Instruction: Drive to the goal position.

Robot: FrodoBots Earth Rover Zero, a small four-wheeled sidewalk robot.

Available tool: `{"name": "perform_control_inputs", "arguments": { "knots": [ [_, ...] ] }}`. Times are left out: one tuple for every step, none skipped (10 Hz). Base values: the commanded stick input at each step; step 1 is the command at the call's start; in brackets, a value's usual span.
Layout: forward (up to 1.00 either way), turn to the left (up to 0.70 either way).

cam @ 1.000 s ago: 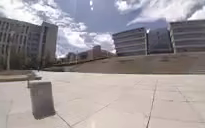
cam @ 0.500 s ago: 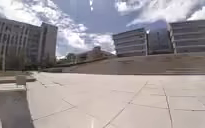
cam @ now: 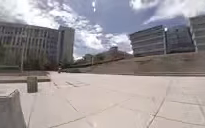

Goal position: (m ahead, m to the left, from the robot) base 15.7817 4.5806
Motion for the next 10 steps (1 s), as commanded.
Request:
{"name": "perform_control_inputs", "arguments": {
  "knots": [
    [1.00,0.05],
    [1.00,0.05],
    [1.00,0.05],
    [1.00,0.05],
    [1.00,0.05],
    [1.00,0.05],
    [1.00,0.05],
    [1.00,0.05],
    [1.00,0.05],
    [1.00,0.05]
  ]
}}
